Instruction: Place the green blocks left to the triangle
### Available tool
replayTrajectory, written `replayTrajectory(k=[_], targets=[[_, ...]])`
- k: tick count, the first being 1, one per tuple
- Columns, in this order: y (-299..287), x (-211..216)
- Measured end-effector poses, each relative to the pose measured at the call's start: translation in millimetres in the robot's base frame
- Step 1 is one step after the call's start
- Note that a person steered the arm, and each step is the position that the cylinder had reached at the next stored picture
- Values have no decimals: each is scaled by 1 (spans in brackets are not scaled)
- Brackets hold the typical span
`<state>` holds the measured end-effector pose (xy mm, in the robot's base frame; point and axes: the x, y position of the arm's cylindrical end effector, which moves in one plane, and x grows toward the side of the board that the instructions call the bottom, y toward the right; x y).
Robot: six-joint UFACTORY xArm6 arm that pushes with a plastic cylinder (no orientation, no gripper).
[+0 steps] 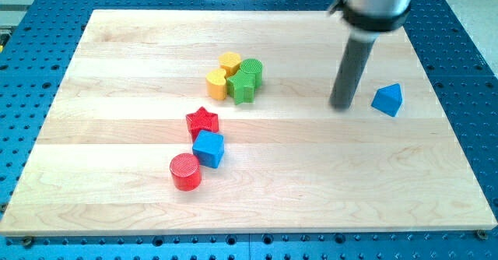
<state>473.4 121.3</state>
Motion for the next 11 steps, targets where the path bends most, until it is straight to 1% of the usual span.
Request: replayTrajectory(k=[1,2,3,4,5,6,7,8,9,10,11], targets=[[49,30],[110,9],[110,-9],[51,-12],[43,-13],[-62,-13],[-152,-24],[-158,-67],[-112,-84],[-56,-89],[-72,-127]])
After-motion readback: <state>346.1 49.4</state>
